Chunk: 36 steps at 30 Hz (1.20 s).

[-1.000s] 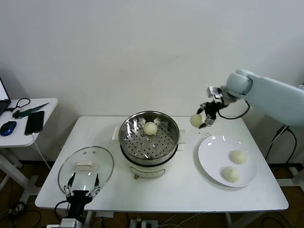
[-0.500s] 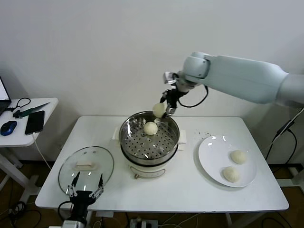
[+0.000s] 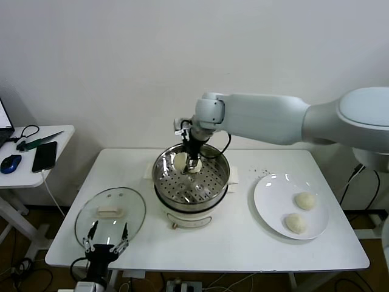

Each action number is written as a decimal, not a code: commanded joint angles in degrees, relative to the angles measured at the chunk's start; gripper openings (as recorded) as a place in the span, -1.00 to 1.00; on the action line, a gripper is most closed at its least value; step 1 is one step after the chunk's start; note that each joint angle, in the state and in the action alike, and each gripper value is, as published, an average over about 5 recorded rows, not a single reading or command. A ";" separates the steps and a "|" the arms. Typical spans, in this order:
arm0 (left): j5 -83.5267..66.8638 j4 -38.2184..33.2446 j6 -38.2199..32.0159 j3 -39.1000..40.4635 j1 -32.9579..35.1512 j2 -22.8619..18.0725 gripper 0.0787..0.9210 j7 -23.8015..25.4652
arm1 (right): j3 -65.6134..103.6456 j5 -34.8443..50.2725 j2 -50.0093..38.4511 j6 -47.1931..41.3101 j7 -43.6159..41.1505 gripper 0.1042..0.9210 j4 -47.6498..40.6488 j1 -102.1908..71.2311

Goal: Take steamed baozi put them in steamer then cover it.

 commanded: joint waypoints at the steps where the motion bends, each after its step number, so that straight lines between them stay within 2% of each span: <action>1: -0.39 0.14 0.00 -0.28 -0.05 0.12 0.77 0.04 | -0.83 0.77 3.04 -1.05 1.21 0.51 -1.32 -4.39; 16: -0.38 0.72 -0.19 -0.28 0.21 0.00 0.77 0.00 | 0.28 -1.04 3.76 0.09 1.23 0.51 -5.39 -7.35; 23: -0.41 0.92 -0.28 -0.39 0.13 0.12 0.77 -0.05 | 1.00 -0.64 3.11 0.08 0.43 0.73 -5.05 -6.37; 31: -0.15 0.92 -0.10 -0.17 -0.21 0.03 0.77 -0.07 | 0.85 -1.06 -1.49 2.82 -4.96 0.76 -1.91 0.22; 36: -0.12 0.69 -0.06 -0.37 -0.12 0.06 0.77 -0.09 | -0.55 -0.96 -8.40 6.41 -11.19 0.76 2.60 7.20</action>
